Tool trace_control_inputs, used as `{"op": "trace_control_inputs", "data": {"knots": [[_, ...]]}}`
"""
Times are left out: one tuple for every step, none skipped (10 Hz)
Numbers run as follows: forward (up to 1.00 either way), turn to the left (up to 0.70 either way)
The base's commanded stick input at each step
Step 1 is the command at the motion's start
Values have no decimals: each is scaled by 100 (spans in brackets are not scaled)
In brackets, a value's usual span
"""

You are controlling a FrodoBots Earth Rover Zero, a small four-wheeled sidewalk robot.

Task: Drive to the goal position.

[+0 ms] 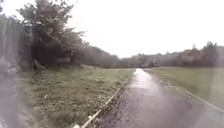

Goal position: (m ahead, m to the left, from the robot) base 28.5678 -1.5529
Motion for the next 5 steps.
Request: {"op": "trace_control_inputs", "data": {"knots": [[70, -35], [70, -25], [70, -4], [70, 0], [70, 0]]}}
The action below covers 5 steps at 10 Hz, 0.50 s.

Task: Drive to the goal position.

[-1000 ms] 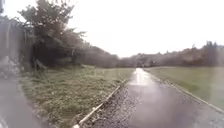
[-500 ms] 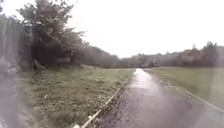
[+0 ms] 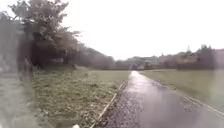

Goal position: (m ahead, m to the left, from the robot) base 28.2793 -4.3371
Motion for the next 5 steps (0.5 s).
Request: {"op": "trace_control_inputs", "data": {"knots": [[70, 0], [70, 0], [70, 0], [70, 0], [70, -3]]}}
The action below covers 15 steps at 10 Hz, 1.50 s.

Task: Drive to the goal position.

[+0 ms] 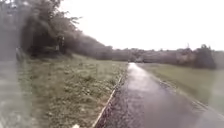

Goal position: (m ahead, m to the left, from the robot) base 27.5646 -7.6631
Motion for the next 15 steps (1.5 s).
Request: {"op": "trace_control_inputs", "data": {"knots": [[70, -10], [70, -18], [70, -25], [70, -26], [70, -27], [70, -28], [70, -29], [70, -30], [70, -32], [70, -33], [70, -34], [70, -35], [70, -35], [70, -35], [70, -10]]}}
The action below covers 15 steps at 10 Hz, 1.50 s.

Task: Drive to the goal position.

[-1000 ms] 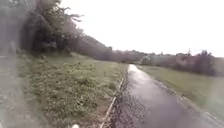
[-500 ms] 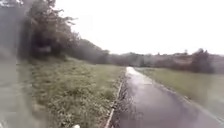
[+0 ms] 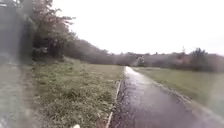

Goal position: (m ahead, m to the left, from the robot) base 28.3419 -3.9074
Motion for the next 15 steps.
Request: {"op": "trace_control_inputs", "data": {"knots": [[70, 0], [70, 0], [70, 0], [70, 0], [70, 0], [70, 0], [70, -27], [70, -34], [70, -35], [70, 0], [70, 0], [70, 0], [70, 0], [70, 0], [70, -3]]}}
